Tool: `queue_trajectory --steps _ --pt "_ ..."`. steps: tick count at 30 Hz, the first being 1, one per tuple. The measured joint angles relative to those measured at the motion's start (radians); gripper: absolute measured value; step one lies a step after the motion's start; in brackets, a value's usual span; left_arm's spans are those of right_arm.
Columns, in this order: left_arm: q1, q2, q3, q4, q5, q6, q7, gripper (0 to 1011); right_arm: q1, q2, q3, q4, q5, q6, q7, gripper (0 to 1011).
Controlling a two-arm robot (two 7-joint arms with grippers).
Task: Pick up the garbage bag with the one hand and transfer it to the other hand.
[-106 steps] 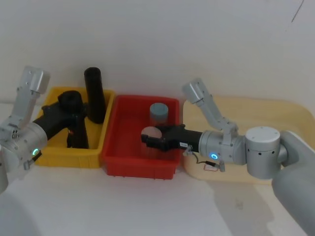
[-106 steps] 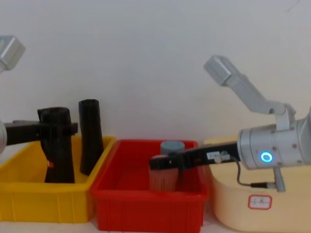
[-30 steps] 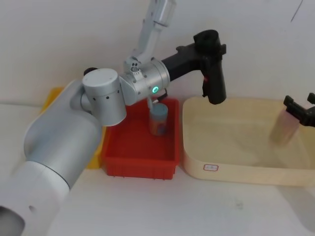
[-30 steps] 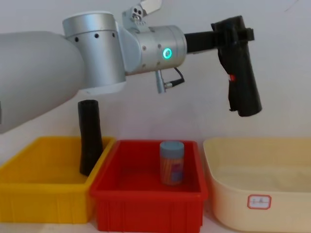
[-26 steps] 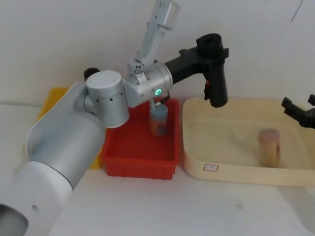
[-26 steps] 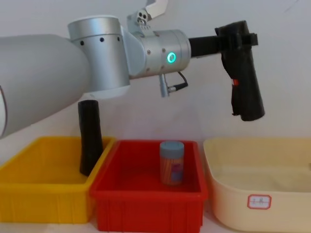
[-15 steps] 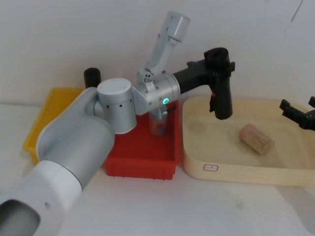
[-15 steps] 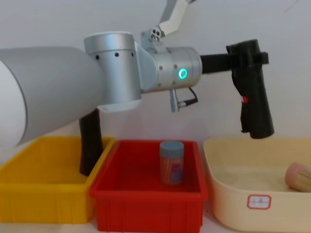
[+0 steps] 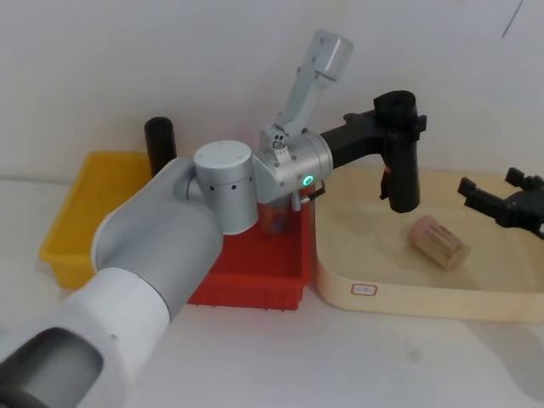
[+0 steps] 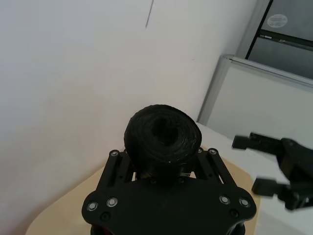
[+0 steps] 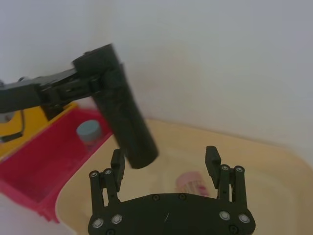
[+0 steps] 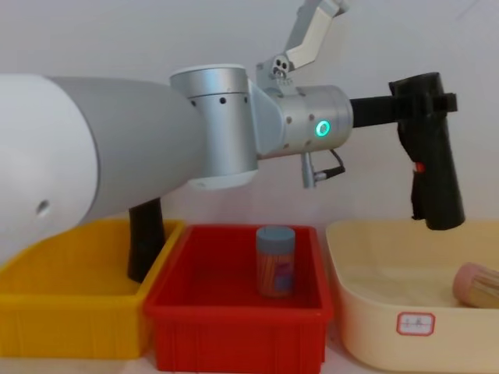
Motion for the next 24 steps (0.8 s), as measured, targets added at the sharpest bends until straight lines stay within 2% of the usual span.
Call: queue_trajectory --steps 7,13,24 --pt "-0.012 -0.022 0.008 0.021 0.012 -0.021 -0.006 476 0.029 0.011 -0.039 0.018 0.001 0.023 0.034 1001" --pt "-0.01 -0.03 0.016 0.013 0.023 -0.025 -0.007 476 0.057 0.014 -0.071 0.042 -0.01 0.033 0.043 1001" --pt "0.012 -0.025 0.028 -0.028 0.048 -0.018 0.0 476 0.107 -0.007 -0.103 0.099 -0.049 0.037 -0.011 1001"
